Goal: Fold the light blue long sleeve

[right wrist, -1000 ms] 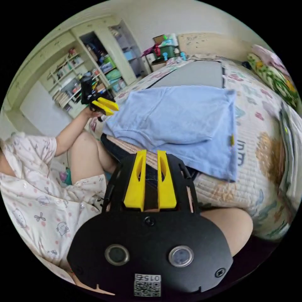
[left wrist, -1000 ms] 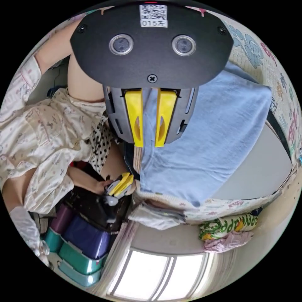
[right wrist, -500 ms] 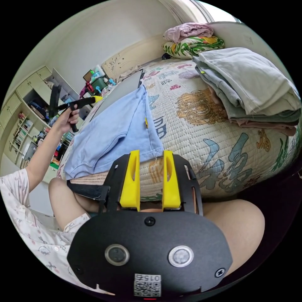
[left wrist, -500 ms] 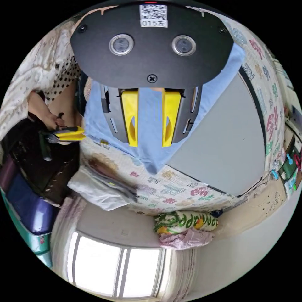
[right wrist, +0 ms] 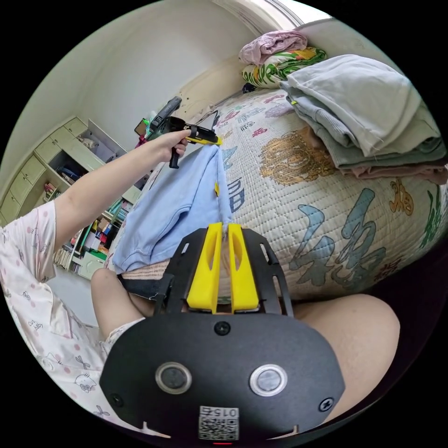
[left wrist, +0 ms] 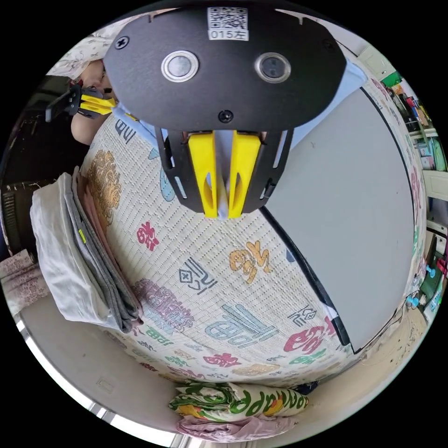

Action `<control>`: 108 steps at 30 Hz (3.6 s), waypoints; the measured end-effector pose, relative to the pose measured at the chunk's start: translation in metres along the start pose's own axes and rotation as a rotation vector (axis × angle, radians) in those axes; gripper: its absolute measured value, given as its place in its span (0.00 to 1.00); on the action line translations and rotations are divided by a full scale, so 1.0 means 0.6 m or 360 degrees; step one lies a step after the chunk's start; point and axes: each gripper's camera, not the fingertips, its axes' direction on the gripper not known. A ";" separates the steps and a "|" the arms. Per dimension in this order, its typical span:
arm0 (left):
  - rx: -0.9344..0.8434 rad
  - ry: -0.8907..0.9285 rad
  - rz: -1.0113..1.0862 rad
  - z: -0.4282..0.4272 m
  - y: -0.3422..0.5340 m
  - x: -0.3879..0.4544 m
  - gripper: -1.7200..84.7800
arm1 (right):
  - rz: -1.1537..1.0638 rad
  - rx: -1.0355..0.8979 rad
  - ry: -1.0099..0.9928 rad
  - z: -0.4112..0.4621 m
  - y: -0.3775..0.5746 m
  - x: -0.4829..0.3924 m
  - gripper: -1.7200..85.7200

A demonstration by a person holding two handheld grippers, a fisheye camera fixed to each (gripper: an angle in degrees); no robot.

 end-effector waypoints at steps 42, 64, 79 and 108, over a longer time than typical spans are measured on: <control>0.1062 0.0539 -0.0821 -0.259 1.177 -0.754 0.12 | -0.1327 -0.0622 -0.0564 0.325 0.406 0.121 0.05; 0.0836 0.0176 -0.0564 -0.382 1.038 -0.550 0.05 | -0.1519 -0.0661 0.0018 0.560 0.433 0.456 0.03; 0.0958 0.0087 -0.0620 -0.542 1.027 -0.497 0.03 | -0.1448 -0.0563 -0.0409 0.543 0.344 0.493 0.01; 0.0748 0.0104 -0.0398 -0.667 0.911 -0.237 0.08 | -0.1297 -0.0718 -0.0510 0.561 0.358 0.231 0.07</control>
